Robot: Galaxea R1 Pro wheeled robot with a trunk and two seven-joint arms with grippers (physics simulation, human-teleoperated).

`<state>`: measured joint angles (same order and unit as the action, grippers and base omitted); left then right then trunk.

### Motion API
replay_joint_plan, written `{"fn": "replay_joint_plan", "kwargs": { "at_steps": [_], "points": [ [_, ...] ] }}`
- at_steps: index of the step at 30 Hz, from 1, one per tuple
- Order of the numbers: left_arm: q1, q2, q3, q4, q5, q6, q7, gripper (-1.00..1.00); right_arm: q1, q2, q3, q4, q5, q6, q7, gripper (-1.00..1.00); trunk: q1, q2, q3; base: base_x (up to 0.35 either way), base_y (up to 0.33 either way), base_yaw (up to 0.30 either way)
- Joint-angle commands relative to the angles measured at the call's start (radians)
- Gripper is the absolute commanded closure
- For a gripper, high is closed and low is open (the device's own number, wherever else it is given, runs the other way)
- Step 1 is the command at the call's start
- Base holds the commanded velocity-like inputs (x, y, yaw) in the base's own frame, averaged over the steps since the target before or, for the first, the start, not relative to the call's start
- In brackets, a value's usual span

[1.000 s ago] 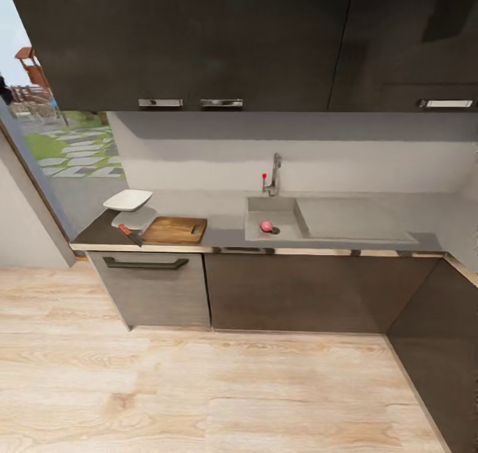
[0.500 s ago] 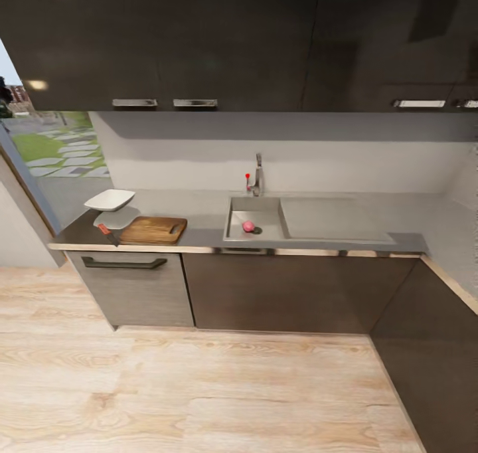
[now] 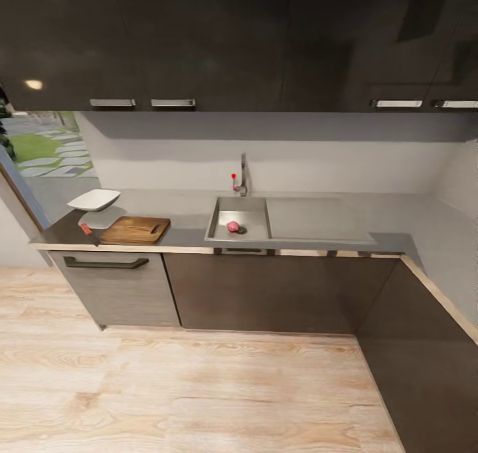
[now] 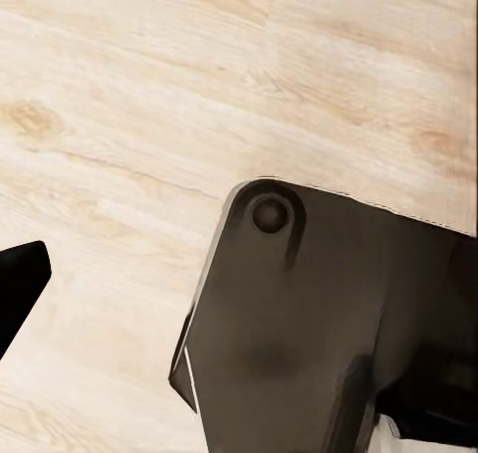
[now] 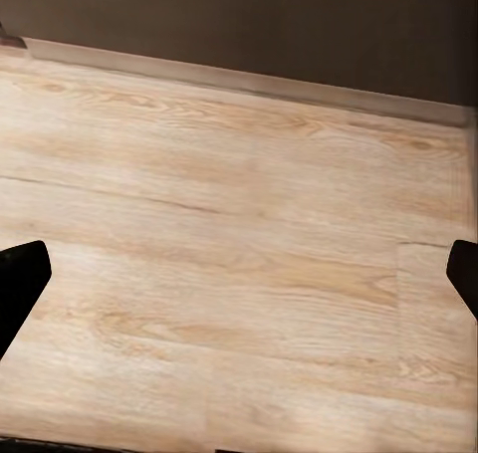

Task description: In the kitchen, take the Vidalia onion out of the sink, dice it on the chopping board with the paring knife, put the diced onion into the bowl on the countertop, then place both the paring knife and the chopping board into the sink.

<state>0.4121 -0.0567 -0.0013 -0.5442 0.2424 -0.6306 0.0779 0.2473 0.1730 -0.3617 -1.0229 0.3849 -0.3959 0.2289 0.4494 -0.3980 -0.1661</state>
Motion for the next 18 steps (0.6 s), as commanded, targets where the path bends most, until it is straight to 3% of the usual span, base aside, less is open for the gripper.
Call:
{"fn": "replay_joint_plan", "kwargs": {
  "at_steps": [1,3,4,5,6,10,11,13,16,18],
  "points": [
    [0.001,0.002,0.0,-0.04,-0.005,0.021,0.007,-1.0,0.0,0.001,-0.005,-0.002,0.005,-0.003,0.007,-1.0,0.001,-0.002,-0.002,0.0,-0.034,0.0],
    [0.001,0.004,0.0,-0.115,-0.011,0.095,0.008,-1.0,0.0,0.001,-0.005,-0.001,0.005,-0.003,0.007,-1.0,0.001,-0.002,-0.002,0.0,-0.019,0.0],
    [0.001,0.004,-0.001,-0.176,-0.021,0.175,0.008,-1.0,0.0,0.001,-0.006,-0.001,0.005,-0.003,0.007,-1.0,0.001,-0.002,-0.002,0.0,-0.011,0.0],
    [0.001,0.005,-0.001,-0.281,-0.048,0.326,0.007,-1.0,0.0,0.001,-0.006,-0.001,0.005,-0.003,0.007,-1.0,0.001,-0.002,-0.002,0.0,-0.006,0.0],
    [0.001,0.004,-0.001,-0.358,-0.073,0.433,0.006,-1.0,0.0,0.001,-0.006,-0.001,0.005,-0.002,0.007,-1.0,0.001,-0.002,-0.002,0.0,-0.004,0.0],
    [0.001,-0.001,-0.008,-0.587,-0.155,0.712,0.005,-1.0,0.0,0.001,-0.006,0.0,0.005,-0.002,0.006,-1.0,0.001,-0.002,-0.002,0.0,-0.001,0.0],
    [-0.002,-0.008,-0.028,-0.755,-0.193,0.904,0.006,-1.0,0.0,0.001,-0.006,0.0,0.006,-0.002,0.006,-1.0,0.001,-0.002,-0.002,0.0,0.0,0.0],
    [-0.01,-0.02,-0.044,-0.87,-0.205,1.065,0.004,-1.0,0.0,0.001,-0.006,0.0,0.006,-0.003,0.005,-1.0,0.001,-0.002,-0.002,0.0,0.0,0.0],
    [-0.054,-0.036,-0.059,-0.948,-0.211,1.21,0.003,-1.0,0.0,0.001,-0.006,0.0,0.006,-0.003,0.005,-1.0,0.001,-0.002,-0.002,0.0,0.0,0.0],
    [-0.134,-0.047,-0.091,-0.981,-0.212,1.314,0.003,-1.0,0.0,0.001,-0.006,0.0,0.006,-0.003,0.004,-1.0,0.001,-0.002,-0.002,0.0,0.0,0.0]
  ]
}}
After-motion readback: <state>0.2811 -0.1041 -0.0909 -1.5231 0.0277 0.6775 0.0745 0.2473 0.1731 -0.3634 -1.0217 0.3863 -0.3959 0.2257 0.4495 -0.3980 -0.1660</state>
